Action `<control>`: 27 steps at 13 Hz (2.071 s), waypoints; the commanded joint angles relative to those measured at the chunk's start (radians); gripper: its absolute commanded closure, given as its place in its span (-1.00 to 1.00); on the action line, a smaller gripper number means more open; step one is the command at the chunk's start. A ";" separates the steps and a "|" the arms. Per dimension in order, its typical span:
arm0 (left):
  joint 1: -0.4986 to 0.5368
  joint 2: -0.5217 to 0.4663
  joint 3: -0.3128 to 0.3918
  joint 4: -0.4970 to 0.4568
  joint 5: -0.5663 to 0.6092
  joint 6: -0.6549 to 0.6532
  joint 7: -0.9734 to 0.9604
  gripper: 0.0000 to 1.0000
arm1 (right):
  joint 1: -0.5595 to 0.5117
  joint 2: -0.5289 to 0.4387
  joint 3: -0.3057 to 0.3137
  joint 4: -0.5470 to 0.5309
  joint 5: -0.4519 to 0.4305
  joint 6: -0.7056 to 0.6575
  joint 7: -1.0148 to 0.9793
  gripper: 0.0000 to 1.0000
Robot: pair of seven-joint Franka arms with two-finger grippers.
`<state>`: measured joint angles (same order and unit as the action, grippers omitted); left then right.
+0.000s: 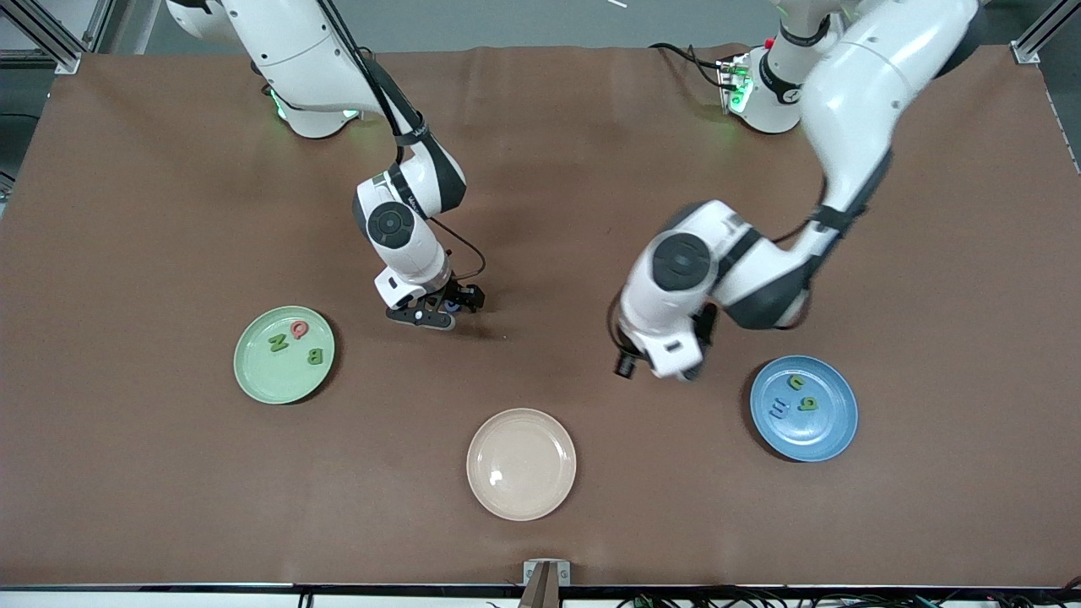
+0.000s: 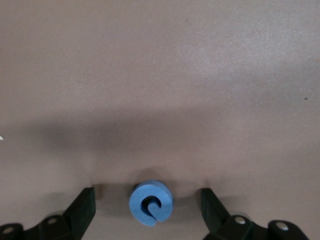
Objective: Sort upper and lower case letters into plates
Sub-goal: 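Drop the blue x on the blue plate while the right gripper grasps the C, then drop the blue C on the green plate while the left gripper withdraws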
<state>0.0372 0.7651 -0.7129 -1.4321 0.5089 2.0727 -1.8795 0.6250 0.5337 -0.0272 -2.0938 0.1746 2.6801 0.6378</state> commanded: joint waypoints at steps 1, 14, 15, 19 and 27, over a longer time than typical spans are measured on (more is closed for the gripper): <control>0.099 0.008 -0.016 0.015 0.010 -0.028 0.205 1.00 | 0.018 -0.003 -0.023 -0.011 -0.036 0.014 0.010 -0.84; 0.352 0.074 0.121 -0.013 0.014 -0.029 0.864 -0.11 | 0.055 -0.023 -0.060 0.007 -0.047 -0.073 0.036 0.99; 0.352 0.069 0.121 -0.013 0.014 -0.029 0.863 -0.90 | 0.045 -0.053 -0.075 0.040 -0.050 -0.154 0.030 1.00; 0.345 0.008 0.072 -0.008 0.016 -0.092 0.879 -1.00 | 0.042 -0.129 -0.218 0.155 -0.050 -0.455 -0.162 1.00; 0.397 -0.308 0.026 -0.001 -0.090 -0.248 1.242 -1.00 | -0.231 -0.071 -0.332 0.172 -0.033 -0.381 -0.782 0.99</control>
<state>0.4157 0.5357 -0.6917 -1.4076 0.4620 1.8735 -0.7238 0.4226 0.4319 -0.3771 -1.9219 0.1356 2.2628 -0.0959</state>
